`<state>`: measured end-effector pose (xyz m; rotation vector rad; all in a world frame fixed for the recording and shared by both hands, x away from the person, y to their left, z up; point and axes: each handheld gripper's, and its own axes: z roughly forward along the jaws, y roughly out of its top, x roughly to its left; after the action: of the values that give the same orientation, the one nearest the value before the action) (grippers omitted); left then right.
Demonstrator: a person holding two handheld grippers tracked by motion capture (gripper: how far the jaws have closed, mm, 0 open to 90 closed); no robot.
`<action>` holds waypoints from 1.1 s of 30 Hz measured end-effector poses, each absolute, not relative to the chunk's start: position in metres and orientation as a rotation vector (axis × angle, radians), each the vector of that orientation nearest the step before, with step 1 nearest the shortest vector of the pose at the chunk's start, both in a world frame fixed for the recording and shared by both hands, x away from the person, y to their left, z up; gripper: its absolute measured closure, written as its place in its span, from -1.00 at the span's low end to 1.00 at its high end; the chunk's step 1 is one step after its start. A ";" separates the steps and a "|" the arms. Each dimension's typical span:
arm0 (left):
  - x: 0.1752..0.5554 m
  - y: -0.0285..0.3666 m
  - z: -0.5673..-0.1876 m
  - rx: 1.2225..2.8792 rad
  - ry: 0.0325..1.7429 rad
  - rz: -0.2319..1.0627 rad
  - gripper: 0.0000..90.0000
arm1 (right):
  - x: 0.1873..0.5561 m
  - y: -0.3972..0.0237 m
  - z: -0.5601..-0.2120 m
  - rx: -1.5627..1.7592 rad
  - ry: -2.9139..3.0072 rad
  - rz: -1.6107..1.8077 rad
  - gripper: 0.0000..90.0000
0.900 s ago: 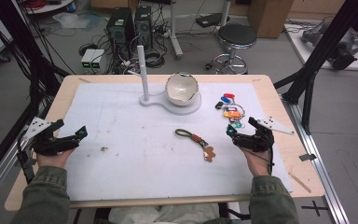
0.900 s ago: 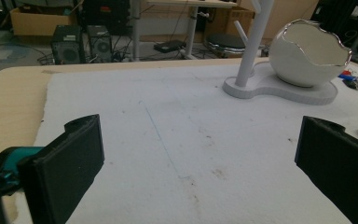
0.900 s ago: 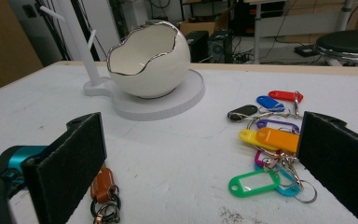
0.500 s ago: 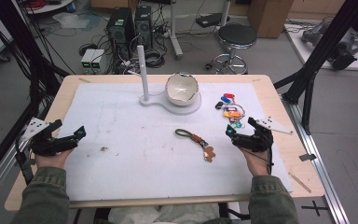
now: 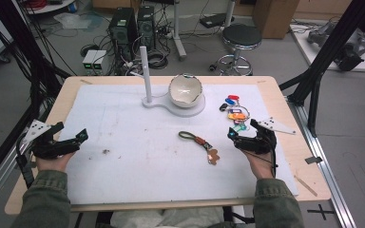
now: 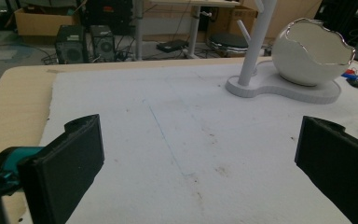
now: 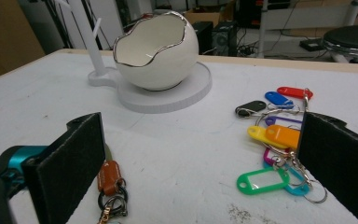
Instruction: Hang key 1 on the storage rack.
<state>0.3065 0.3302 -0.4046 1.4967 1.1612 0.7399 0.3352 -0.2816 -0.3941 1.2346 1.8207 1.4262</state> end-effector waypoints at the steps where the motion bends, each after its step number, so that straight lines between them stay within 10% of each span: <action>1: 0.306 0.330 -0.405 1.498 1.161 0.738 -0.96 | 0.336 -0.281 -0.394 1.234 1.825 1.429 -0.98; 33: 0.307 0.326 -0.405 1.504 1.151 0.732 -0.96 | 0.370 -0.231 -0.381 1.161 2.131 1.334 -0.98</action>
<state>0.3068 0.3259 -0.4055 1.5038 1.1506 0.7324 0.3700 -0.2309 -0.3806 1.1610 2.1310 1.3340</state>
